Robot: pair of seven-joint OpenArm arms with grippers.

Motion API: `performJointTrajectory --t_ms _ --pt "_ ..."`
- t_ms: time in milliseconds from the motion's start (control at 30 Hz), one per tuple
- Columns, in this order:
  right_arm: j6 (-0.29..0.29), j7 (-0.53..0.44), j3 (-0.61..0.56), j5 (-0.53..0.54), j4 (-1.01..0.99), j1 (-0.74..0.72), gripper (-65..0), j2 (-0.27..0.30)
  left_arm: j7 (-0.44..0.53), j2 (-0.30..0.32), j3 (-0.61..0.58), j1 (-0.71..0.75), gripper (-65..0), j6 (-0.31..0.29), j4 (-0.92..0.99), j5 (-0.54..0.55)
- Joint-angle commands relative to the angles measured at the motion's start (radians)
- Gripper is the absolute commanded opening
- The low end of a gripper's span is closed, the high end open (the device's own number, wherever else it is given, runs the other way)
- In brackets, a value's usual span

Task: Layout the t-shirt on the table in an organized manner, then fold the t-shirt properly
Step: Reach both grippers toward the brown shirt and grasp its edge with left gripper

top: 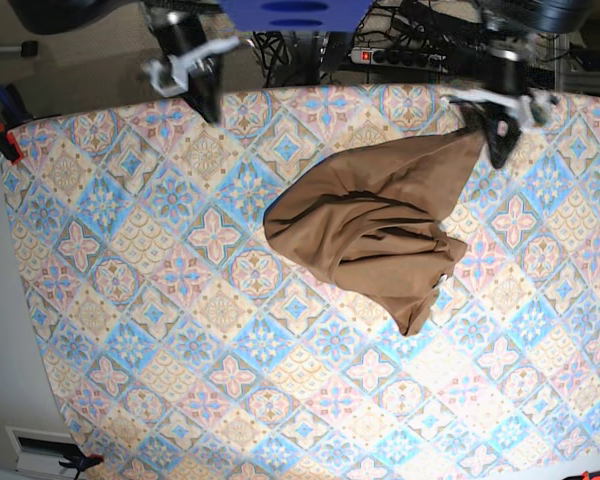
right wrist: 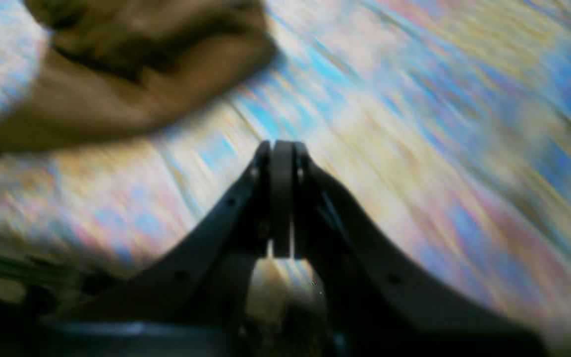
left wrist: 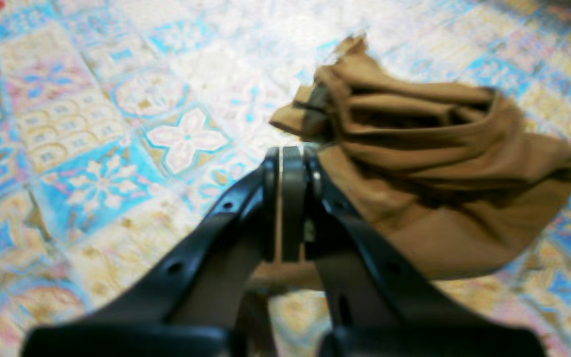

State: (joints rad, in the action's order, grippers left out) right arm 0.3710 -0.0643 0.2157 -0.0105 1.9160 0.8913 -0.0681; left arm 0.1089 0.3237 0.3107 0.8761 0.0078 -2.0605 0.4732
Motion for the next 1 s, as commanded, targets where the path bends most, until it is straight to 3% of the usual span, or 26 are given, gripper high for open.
performJointTrajectory --t_ms 0,100,200,433,567,700,800,967 --pt "-0.005 0.010 -0.017 0.008 0.015 -0.004 -64.5 0.003 -0.011 0.032 0.017 -0.015 -65.0 -0.007 -0.021 0.042" --pt "-0.005 0.110 -0.063 0.008 0.017 -0.079 -64.5 0.003 -0.105 0.116 0.060 -0.050 -65.0 -0.007 -0.018 0.127" --pt "-0.007 0.203 -0.089 0.008 0.023 -0.139 -64.5 0.003 -0.174 0.154 0.064 -0.102 -65.0 -0.007 -0.016 0.140" --pt "-0.007 0.346 -0.089 0.008 0.024 -0.263 -64.5 0.006 -0.352 0.148 0.054 -0.228 -65.0 -0.007 -0.015 0.144" --pt "-0.007 0.400 -0.088 0.008 0.030 -0.304 -64.5 0.021 -0.510 0.144 0.025 -0.324 -64.7 -0.007 -0.015 0.144" --pt "-0.007 0.438 -0.089 0.008 0.027 -0.317 -64.5 0.086 -0.650 0.056 0.032 -0.441 -63.5 -0.007 -0.015 0.141" --pt "-0.007 0.442 -0.089 0.008 0.029 -0.327 -64.5 0.104 -0.707 0.019 0.034 -0.478 -54.6 -0.007 -0.015 0.141" --pt "-0.007 0.444 -0.088 0.010 0.026 -0.332 -64.5 0.107 -0.708 -0.022 0.035 -0.486 -37.5 -0.007 -0.015 0.141"
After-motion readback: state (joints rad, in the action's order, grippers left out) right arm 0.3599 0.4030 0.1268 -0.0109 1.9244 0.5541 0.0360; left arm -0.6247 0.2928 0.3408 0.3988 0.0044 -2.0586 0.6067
